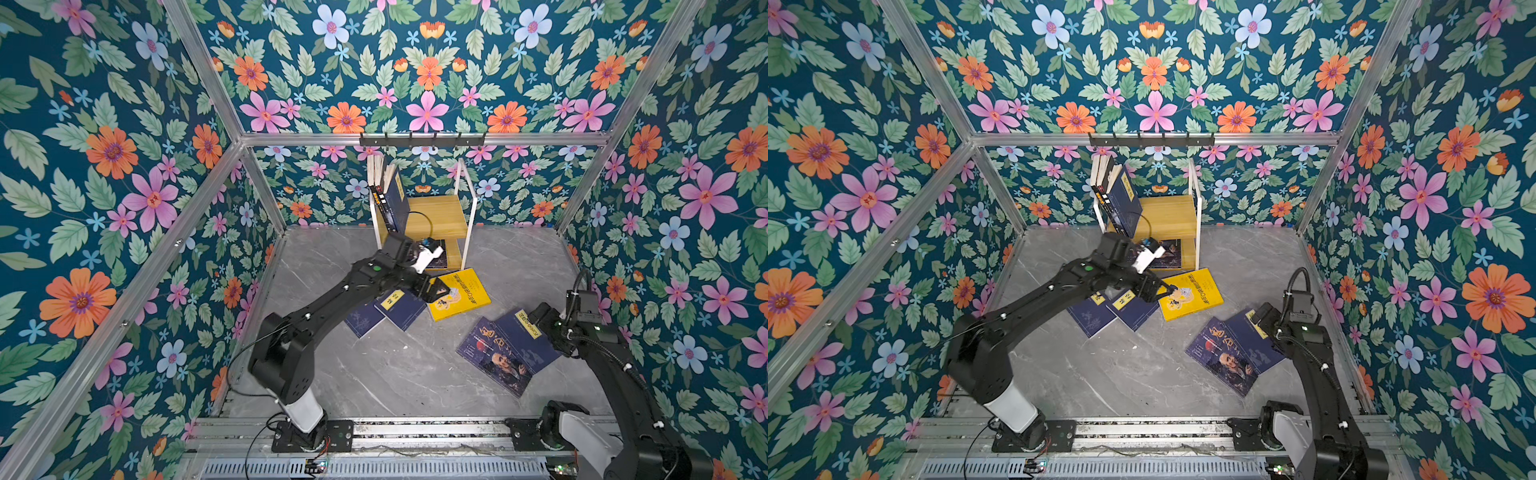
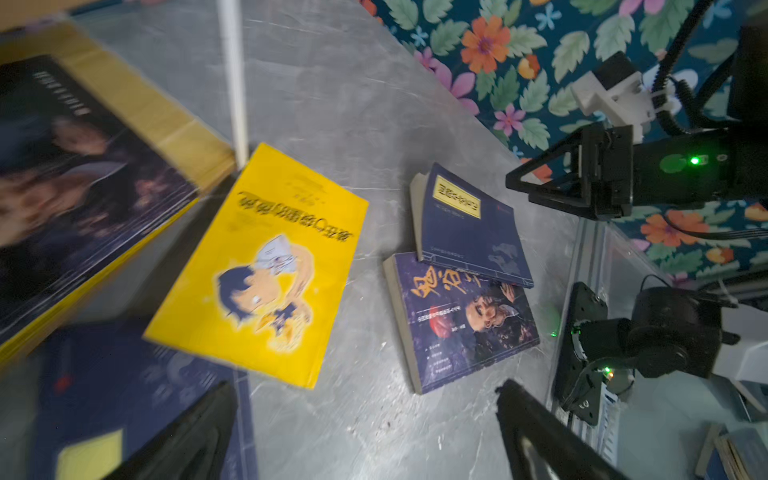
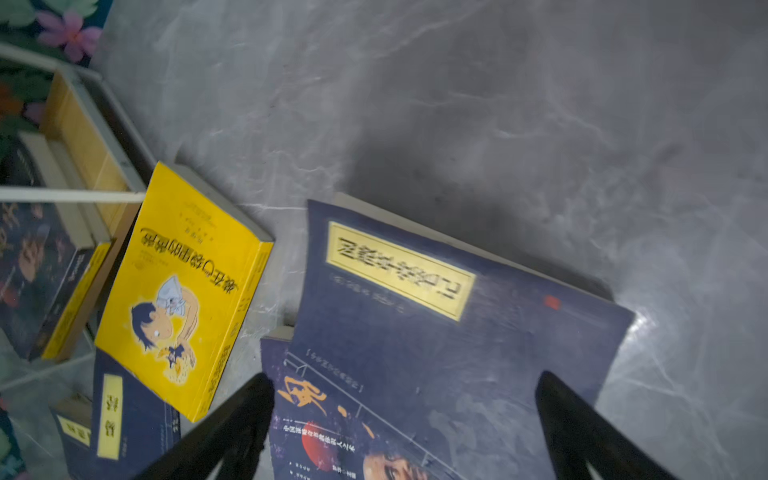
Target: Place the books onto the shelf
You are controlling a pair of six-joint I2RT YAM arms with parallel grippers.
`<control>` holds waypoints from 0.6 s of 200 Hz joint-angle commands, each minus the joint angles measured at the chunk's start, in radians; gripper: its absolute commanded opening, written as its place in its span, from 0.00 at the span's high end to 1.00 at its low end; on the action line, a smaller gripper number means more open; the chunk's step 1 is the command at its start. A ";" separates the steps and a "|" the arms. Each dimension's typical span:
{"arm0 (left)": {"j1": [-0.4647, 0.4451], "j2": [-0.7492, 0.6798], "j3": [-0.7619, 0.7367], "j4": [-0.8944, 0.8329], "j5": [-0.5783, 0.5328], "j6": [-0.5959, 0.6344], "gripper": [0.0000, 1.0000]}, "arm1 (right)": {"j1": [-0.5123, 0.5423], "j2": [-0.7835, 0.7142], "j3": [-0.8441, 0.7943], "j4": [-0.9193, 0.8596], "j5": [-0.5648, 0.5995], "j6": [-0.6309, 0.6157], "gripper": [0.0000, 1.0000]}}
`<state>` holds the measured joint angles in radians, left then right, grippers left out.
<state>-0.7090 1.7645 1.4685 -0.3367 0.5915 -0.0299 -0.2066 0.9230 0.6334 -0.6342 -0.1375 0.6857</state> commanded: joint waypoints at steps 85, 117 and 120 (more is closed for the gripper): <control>-0.210 0.631 0.622 -0.017 0.000 -0.246 0.07 | -0.099 -0.058 -0.206 0.047 -0.097 0.194 0.01; -0.224 0.742 0.707 0.004 0.003 -0.291 0.09 | -0.100 -0.046 -0.223 0.076 -0.100 0.185 0.04; -0.224 0.750 0.712 0.005 -0.002 -0.294 0.09 | -0.100 -0.044 -0.224 0.080 -0.102 0.186 0.04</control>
<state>-0.9333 2.4664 2.1441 -0.3443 0.5903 -0.2729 -0.3069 0.8692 0.4141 -0.5884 -0.2314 0.8600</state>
